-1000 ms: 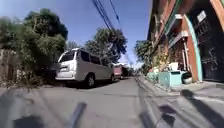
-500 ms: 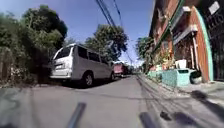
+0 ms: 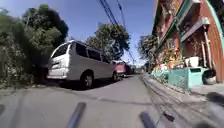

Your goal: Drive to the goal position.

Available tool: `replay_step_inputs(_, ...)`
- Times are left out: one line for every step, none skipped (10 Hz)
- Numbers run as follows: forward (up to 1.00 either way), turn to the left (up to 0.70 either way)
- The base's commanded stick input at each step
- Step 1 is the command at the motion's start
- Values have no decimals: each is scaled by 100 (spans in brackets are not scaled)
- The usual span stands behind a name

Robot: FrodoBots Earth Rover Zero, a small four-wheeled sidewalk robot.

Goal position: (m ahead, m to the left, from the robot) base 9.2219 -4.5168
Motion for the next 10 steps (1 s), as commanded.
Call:
replay_step_inputs(85,-34)
replay_step_inputs(85,-34)
replay_step_inputs(85,-34)
replay_step_inputs(85,-34)
replay_step_inputs(85,-34)
replay_step_inputs(85,-34)
replay_step_inputs(85,-34)
replay_step_inputs(85,-34)
replay_step_inputs(85,-34)
replay_step_inputs(85,-34)
